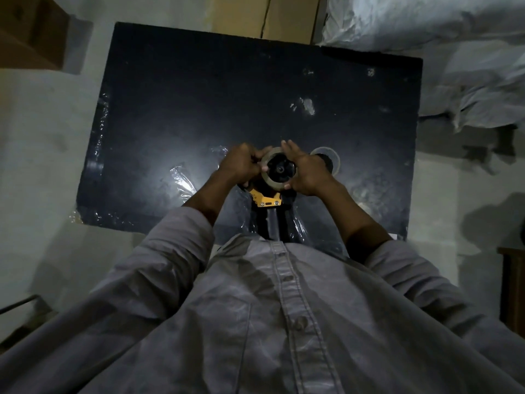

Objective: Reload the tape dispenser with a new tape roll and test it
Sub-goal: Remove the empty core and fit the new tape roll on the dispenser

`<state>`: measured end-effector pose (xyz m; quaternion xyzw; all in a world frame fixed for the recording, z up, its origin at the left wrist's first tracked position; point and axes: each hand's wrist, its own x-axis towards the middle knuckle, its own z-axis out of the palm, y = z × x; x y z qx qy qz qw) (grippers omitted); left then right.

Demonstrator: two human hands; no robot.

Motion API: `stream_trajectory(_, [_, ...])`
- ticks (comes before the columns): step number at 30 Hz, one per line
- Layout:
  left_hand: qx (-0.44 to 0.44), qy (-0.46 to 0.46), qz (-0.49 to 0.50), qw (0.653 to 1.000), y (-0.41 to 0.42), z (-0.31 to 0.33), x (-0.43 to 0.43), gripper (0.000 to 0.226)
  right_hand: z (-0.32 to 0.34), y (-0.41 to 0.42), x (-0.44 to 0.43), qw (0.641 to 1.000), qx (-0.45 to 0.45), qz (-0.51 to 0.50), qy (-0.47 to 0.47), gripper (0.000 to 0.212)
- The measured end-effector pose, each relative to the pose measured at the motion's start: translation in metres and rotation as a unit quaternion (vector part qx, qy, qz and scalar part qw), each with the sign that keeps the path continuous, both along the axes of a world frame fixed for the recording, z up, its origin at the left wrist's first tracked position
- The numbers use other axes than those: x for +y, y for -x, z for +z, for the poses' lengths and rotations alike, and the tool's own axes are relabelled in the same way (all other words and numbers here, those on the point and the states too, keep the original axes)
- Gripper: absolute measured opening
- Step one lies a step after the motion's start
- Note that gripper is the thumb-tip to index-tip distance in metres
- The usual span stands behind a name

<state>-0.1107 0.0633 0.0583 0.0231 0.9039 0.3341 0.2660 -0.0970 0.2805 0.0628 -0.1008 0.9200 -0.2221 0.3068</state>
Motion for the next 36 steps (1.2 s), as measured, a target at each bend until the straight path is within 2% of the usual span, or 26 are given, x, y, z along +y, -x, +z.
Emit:
stream_trajectory(6, [0.005, 0.053, 0.016, 0.998, -0.001, -0.006, 0.003, 0.038, -0.010, -0.002, -0.001, 1.000, -0.011, -0.024, 0.008, 0.132])
stream_trajectory(10, [0.018, 0.115, -0.009, 0.993, 0.002, -0.023, 0.002, 0.061, -0.020, -0.003, 0.001, 0.999, -0.028, -0.031, 0.021, 0.133])
stream_trajectory(15, [0.083, 0.210, -0.069, 0.972, 0.007, -0.033, 0.009, 0.045, -0.034, -0.004, 0.002, 0.998, -0.036, -0.037, 0.027, 0.136])
stream_trajectory(25, [0.103, 0.254, -0.077, 0.959, 0.004, -0.033, 0.011, 0.046, -0.029, -0.007, -0.002, 0.998, -0.025, -0.046, 0.041, 0.132])
stream_trajectory(29, [0.120, 0.242, -0.091, 0.959, 0.000, -0.021, 0.014, 0.037, -0.022, -0.012, -0.005, 0.997, -0.015, -0.060, 0.047, 0.130])
stream_trajectory(31, [0.129, 0.233, -0.086, 0.960, -0.003, -0.016, 0.014, 0.044, -0.023, -0.011, -0.005, 0.998, -0.013, -0.055, 0.039, 0.130])
stream_trajectory(33, [0.159, 0.193, -0.049, 0.967, -0.015, -0.009, 0.012, 0.048, -0.023, -0.011, -0.003, 0.997, -0.018, -0.058, 0.044, 0.130])
stream_trajectory(36, [0.252, 0.127, 0.046, 0.958, -0.050, -0.002, 0.000, 0.030, -0.025, -0.017, 0.002, 0.993, -0.032, -0.090, 0.064, 0.127])
